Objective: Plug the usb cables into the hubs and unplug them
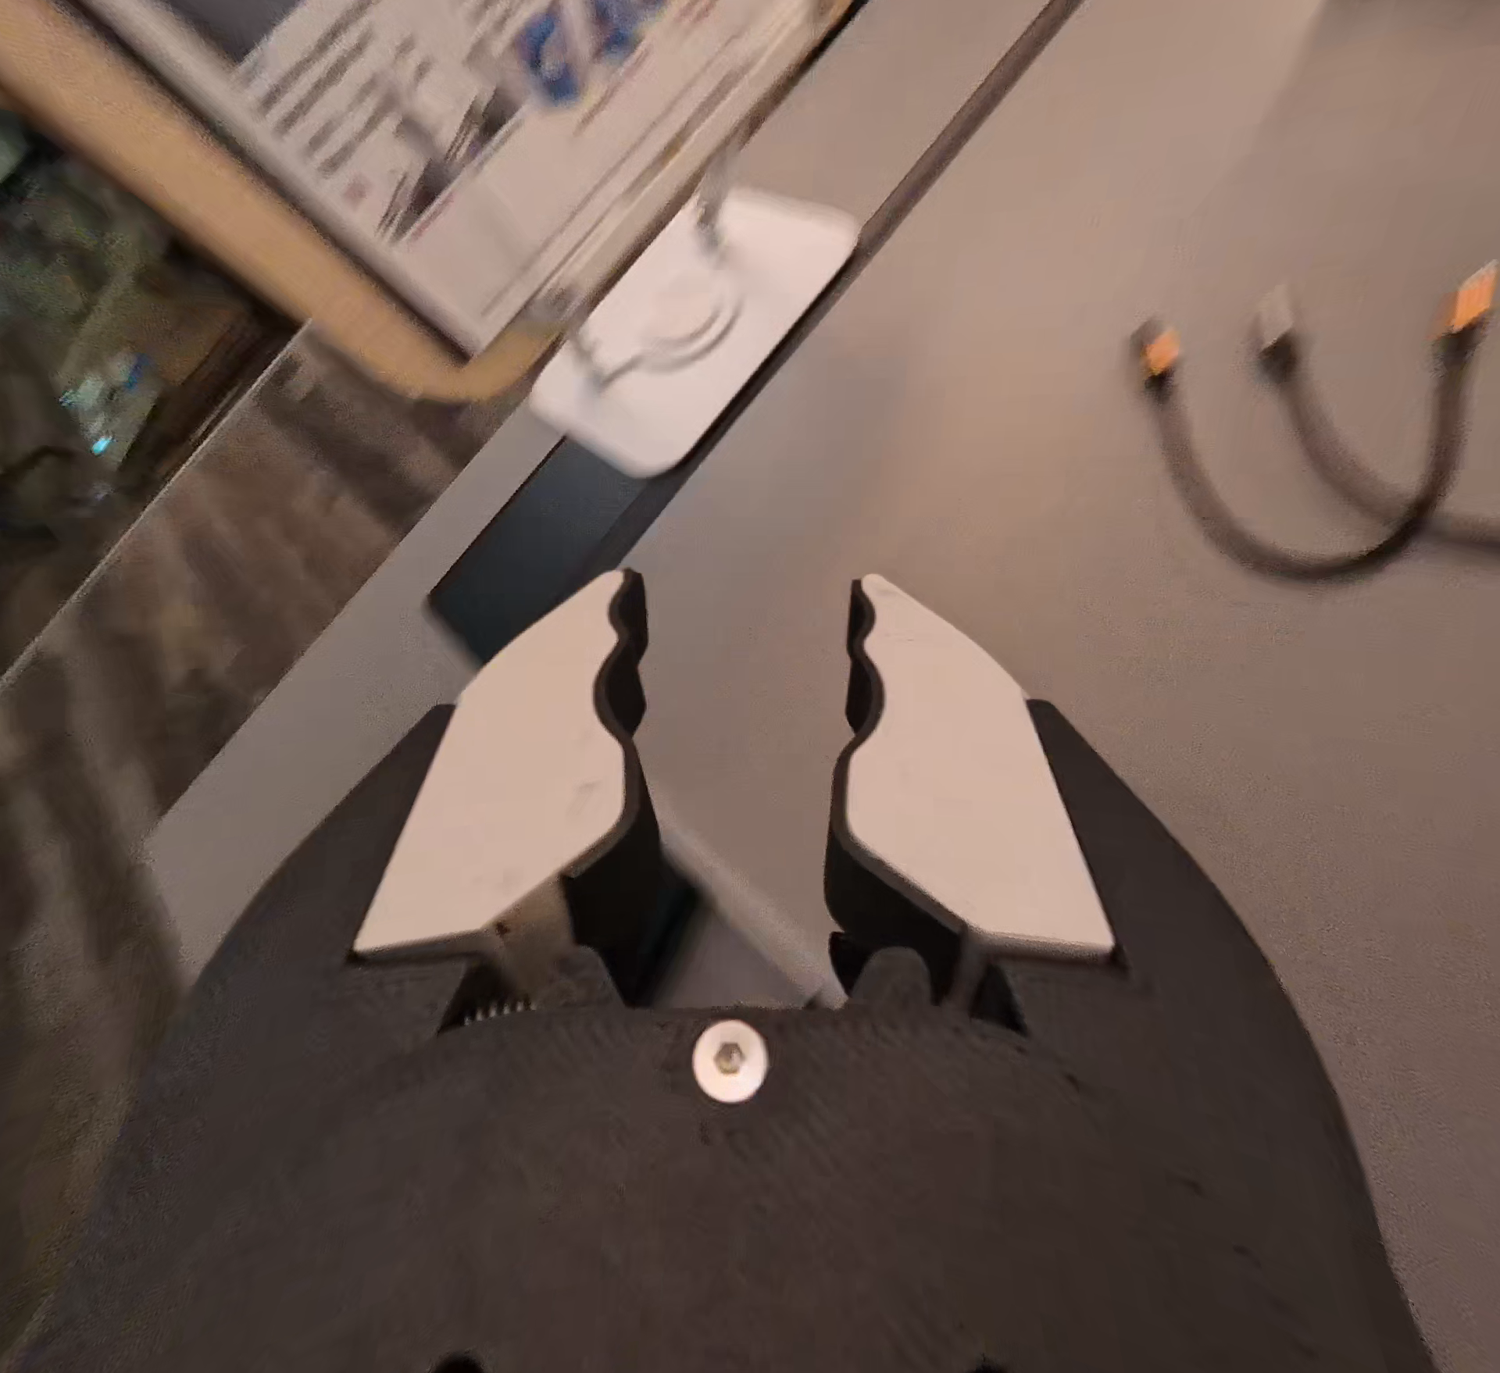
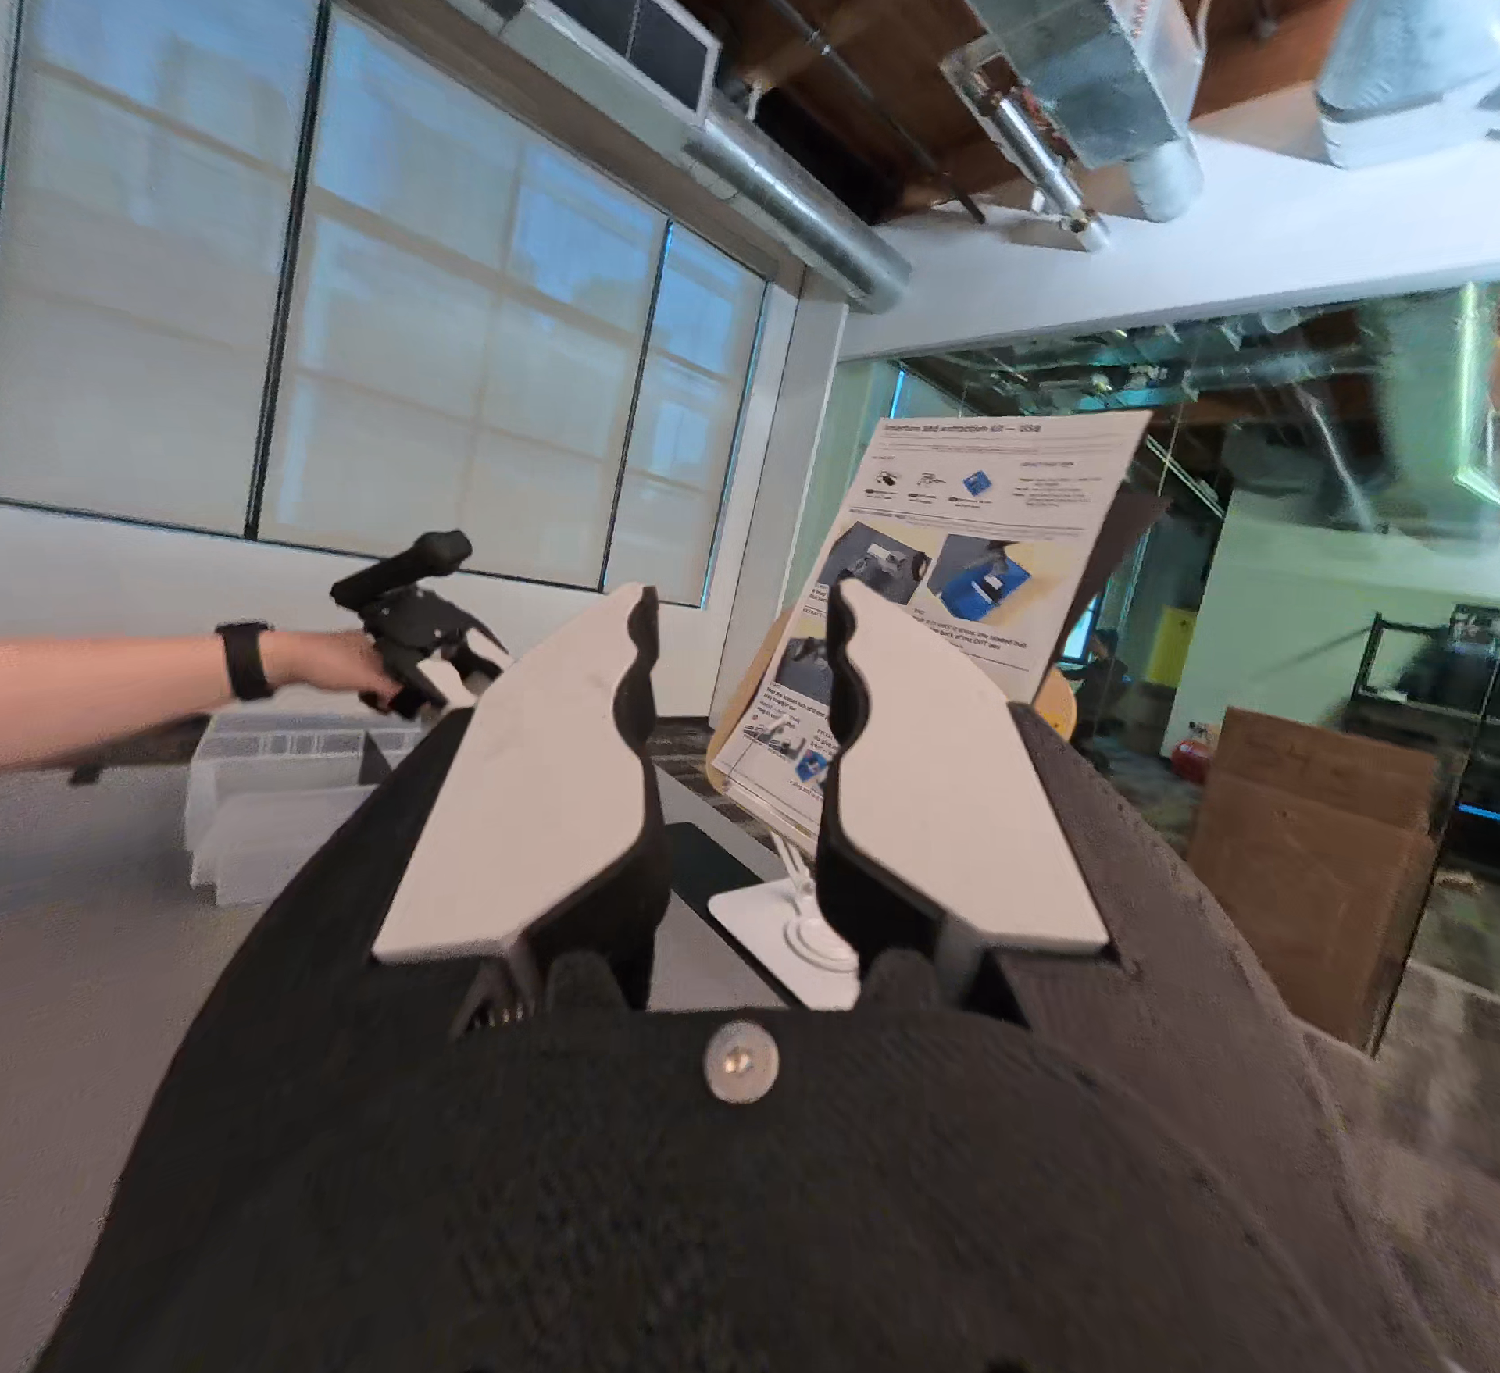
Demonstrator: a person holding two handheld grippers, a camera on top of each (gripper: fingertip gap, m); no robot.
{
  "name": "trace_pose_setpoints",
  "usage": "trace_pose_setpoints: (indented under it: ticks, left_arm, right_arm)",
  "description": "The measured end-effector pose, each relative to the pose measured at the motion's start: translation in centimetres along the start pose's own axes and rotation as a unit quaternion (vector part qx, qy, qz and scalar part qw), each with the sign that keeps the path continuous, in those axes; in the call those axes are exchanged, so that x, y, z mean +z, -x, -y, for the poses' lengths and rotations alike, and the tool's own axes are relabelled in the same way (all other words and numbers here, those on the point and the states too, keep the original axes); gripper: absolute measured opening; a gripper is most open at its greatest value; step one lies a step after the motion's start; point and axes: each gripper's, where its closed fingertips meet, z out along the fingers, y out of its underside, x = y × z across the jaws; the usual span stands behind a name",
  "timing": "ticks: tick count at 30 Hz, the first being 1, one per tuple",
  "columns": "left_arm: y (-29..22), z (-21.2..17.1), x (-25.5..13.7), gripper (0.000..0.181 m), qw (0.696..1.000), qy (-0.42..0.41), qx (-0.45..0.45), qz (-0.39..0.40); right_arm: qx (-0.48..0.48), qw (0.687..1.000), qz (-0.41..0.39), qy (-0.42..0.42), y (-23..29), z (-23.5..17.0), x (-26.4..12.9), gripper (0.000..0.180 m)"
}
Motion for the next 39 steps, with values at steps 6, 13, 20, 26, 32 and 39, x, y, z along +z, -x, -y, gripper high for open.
trace_pose_setpoints:
  ticks: [6, 13, 20, 26, 32, 39]
  left_arm:
    - [6.6, -11.4, -1.0, 0.045, 0.988, 0.152, 0.015, -0.009]
    - [6.0, -21.1, 1.3, 0.055, 0.92, 0.367, 0.089, -0.102]
    - [5.9, -22.9, 3.9, 0.06, 0.912, 0.367, 0.095, -0.155]
    - [5.7, -22.9, 4.2, 0.059, 0.919, 0.333, 0.071, -0.199]
    - [5.7, -23.1, 4.1, 0.059, 0.898, 0.374, 0.091, -0.214]
    - [4.1, -21.5, 5.6, 0.062, 0.914, 0.338, 0.048, -0.222]
  right_arm:
    - [-0.051, 0.998, 0.028, 0.016, 2.2, -1.0, 3.5, 0.029]
    - [-0.067, 0.993, 0.058, 0.072, 4.4, -3.6, 7.8, 0.029]
    - [-0.11, 0.985, 0.079, 0.111, 6.3, -5.0, 9.6, 0.029]
    - [-0.125, 0.978, 0.084, 0.146, 6.7, -6.8, 10.8, 0.029]
    - [-0.156, 0.966, 0.087, 0.189, 6.9, -8.7, 11.3, 0.029]
    - [-0.163, 0.962, 0.101, 0.195, 7.6, -9.1, 11.7, 0.029]
